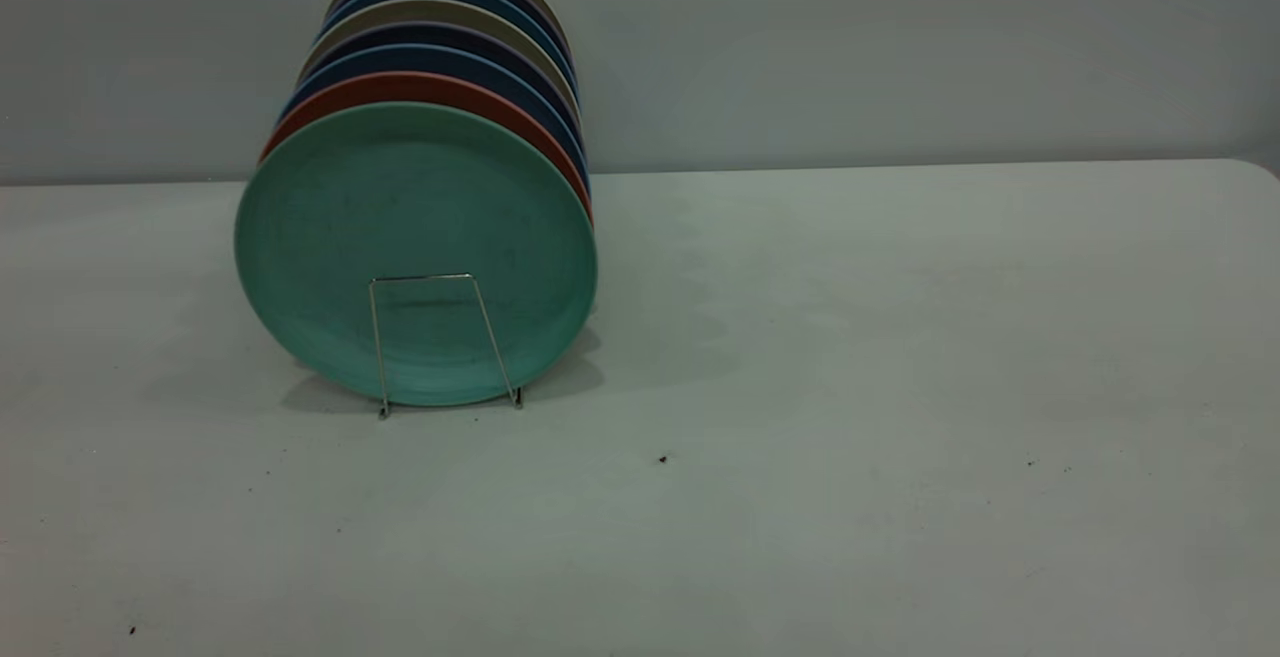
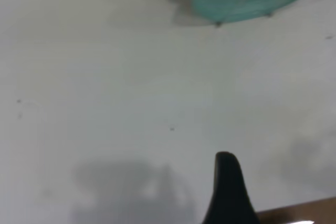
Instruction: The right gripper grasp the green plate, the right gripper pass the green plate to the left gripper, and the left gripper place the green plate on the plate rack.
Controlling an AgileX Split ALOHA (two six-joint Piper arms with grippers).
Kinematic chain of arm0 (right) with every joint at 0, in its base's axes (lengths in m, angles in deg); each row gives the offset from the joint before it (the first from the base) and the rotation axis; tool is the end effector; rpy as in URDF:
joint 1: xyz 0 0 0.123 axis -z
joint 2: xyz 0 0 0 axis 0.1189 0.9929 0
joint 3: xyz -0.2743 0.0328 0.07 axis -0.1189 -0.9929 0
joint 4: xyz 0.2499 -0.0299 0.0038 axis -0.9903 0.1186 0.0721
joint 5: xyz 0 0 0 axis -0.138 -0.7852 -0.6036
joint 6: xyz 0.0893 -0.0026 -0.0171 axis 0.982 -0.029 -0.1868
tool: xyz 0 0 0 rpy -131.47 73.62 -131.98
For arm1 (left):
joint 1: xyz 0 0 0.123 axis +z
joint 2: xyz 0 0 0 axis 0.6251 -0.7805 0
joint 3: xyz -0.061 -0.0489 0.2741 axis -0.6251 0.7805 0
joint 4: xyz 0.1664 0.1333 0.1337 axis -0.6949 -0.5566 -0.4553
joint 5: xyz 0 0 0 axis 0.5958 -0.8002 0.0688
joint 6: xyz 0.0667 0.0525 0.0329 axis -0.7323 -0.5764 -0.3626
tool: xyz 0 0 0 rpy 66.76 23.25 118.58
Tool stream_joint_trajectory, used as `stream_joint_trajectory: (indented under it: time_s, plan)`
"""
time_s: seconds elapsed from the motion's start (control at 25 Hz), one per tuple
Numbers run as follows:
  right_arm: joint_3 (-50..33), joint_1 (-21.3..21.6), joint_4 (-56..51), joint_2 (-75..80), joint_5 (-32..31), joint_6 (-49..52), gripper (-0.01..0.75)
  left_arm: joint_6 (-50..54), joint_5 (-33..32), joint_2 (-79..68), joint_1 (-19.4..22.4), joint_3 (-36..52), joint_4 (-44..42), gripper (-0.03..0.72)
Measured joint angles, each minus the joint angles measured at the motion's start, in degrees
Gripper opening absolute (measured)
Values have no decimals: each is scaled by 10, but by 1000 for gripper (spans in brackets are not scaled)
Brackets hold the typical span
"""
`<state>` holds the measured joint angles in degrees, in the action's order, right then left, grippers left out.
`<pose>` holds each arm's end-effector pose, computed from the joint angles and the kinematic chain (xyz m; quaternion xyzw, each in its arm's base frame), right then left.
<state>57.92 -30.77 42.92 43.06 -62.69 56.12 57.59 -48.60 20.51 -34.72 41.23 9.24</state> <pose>0.1251 0.0462 0.3523 -0.1558 0.9528 0.0179 0.2599 0.1388 -0.0079 0.3362 0.0316 0.9271 -0.0661 0.3675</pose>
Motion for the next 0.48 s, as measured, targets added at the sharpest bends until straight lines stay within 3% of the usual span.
stream_joint_trajectory:
  time_s: [0.48]
  plan:
    - [-202, 0, -96, -282, 12, -142, 525, -5, -90, 303, 0, 108, 38, 534]
